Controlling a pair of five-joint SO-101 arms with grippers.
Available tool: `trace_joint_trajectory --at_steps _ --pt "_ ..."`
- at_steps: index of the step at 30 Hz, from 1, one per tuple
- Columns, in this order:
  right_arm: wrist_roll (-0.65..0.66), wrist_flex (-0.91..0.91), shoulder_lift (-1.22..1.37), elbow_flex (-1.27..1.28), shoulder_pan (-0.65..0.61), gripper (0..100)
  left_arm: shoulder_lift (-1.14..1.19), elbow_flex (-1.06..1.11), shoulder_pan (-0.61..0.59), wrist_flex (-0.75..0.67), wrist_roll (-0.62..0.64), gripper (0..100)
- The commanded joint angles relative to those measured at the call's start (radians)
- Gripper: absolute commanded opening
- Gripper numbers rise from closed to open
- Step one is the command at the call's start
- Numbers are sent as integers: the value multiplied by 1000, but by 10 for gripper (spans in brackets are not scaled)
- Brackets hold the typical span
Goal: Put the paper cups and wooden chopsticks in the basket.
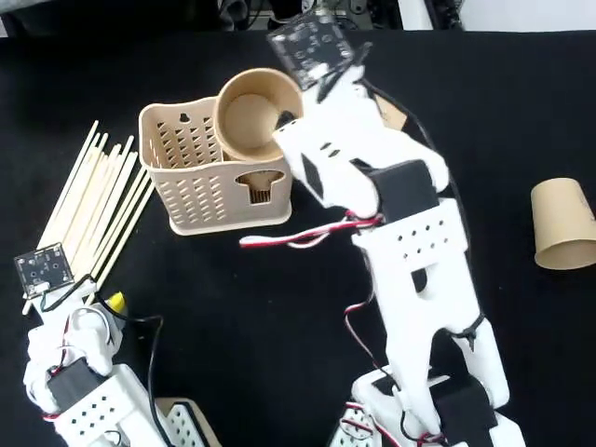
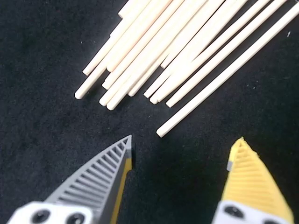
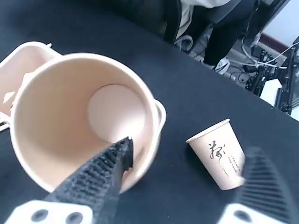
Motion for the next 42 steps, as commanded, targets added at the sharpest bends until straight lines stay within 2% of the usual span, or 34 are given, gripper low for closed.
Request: trace_joint_trajectory --at_steps 1,7,11,16,22,30,35,39,42 --pt "8 -25 1 -93 -26 407 -5 15 8 -11 -6 318" --pt "6 -38 8 -205 -89 341 -5 15 8 -12 -6 318" --pt "6 -150 36 -143 -106 299 -5 15 8 -11 -6 318" --pt "6 -236 171 -30 -87 301 -5 15 8 -11 -6 318" --pt "6 -189 174 -134 -69 301 -5 15 8 -11 -6 318" --pt "6 -21 70 -341 -135 297 -5 15 8 -11 -6 318" --pt "6 -49 53 -371 -181 296 -5 15 8 -11 -6 318" --pt "9 -132 94 -308 -176 224 -5 15 8 -11 -6 318" --pt "14 -112 104 -282 -123 132 -5 15 8 -12 -6 318"
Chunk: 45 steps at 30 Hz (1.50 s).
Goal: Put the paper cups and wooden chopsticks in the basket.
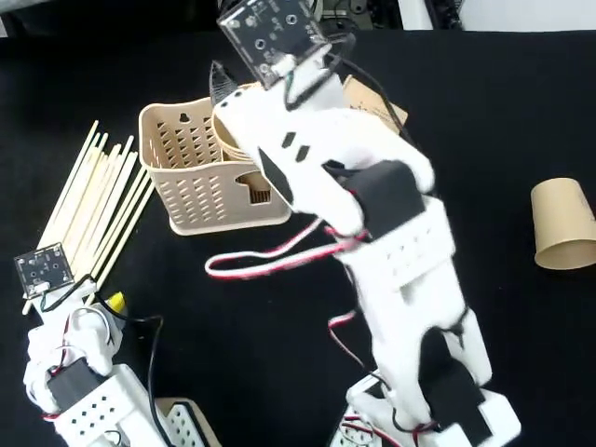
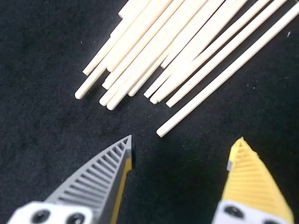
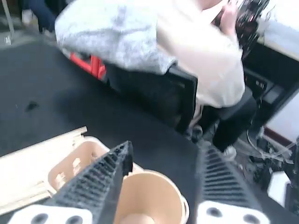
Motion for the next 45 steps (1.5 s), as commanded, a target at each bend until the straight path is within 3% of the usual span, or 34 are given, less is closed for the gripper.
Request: trace_joint_trajectory --at_steps 1,5,9,13,15,18,20,22,26,32,38,45 --pt "8 23 -12 -7 60 98 -5 15 8 -12 -6 318" --pt "78 212 -84 -31 195 16 -5 15 8 -12 -6 318" --pt "344 457 -180 -28 364 82 -5 15 8 -12 -6 318" --pt "454 582 -311 33 643 142 -5 15 8 -12 -6 318" --pt "605 591 -386 131 778 157 -5 15 8 -11 -6 318" --pt "974 572 -506 354 961 198 -5 15 8 -11 -6 318" --pt "1152 488 -581 529 1082 240 -5 15 8 -11 -6 318" --pt "1246 330 -641 711 1185 279 -5 15 8 -11 -6 318" --pt "1326 -64 -673 1052 1327 344 -5 15 8 -11 -6 318" --pt "1465 -551 -596 1400 1422 352 -5 15 8 -11 -6 318" --pt "1484 -867 -332 1412 1433 352 -5 15 8 -11 -6 318" --pt "1476 -1065 64 1242 1442 352 -5 15 8 -11 -6 318"
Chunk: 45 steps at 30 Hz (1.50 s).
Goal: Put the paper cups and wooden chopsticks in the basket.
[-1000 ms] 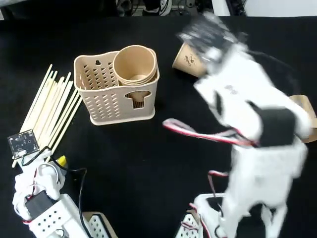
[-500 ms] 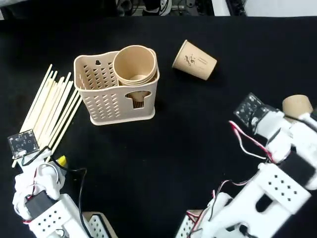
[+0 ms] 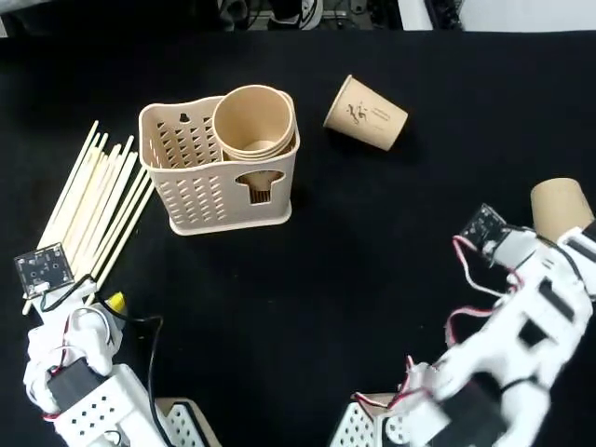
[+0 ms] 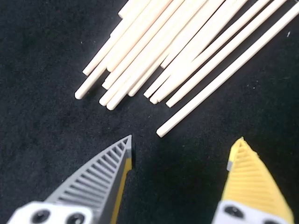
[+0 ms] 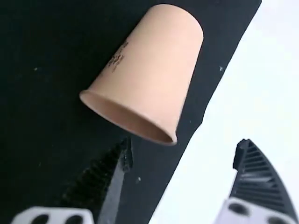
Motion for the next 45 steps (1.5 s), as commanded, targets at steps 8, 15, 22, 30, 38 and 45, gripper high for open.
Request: trace_joint_trajectory --at_steps 8,15,22,30,38,45 --pt "-138 -261 435 -292 3 149 -5 15 8 -11 -6 318" --pt "-351 -324 360 -257 5 18 -5 15 8 -11 -6 318" --pt "-497 -140 76 -166 -3 11 -5 15 8 -11 -6 318" --pt "-767 764 -306 -446 -120 11 -5 15 8 -11 -6 318" --pt "-1100 1335 -377 -869 -451 12 -5 15 8 -11 -6 318" --pt "-1468 1476 -335 -1194 -885 12 -5 15 8 -11 -6 318"
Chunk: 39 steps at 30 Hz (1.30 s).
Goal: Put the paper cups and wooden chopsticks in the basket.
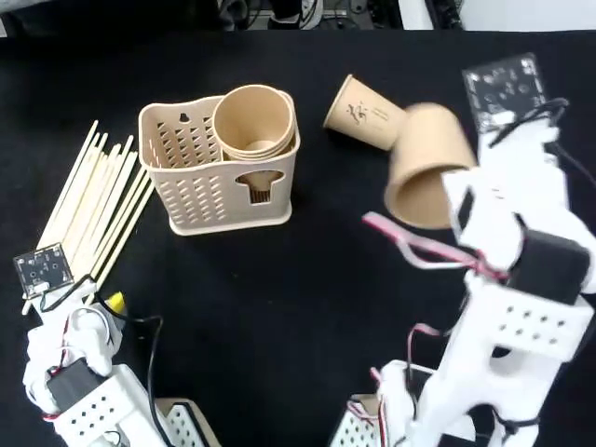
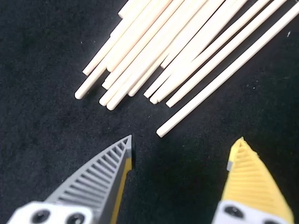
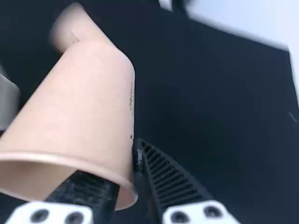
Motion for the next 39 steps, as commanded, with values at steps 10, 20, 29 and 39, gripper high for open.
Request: trace_joint_trajectory --at_steps 10,20,29,39 --pt "-273 -57 156 -357 -624 12 -5 15 8 -11 -6 318" --pt "-376 -6 409 -366 -586 12 -5 15 8 -11 -6 318" --pt "-408 114 506 -476 -459 12 -5 15 8 -11 -6 318" --pt "-402 126 662 -627 -462 162 -5 15 8 -11 -6 318"
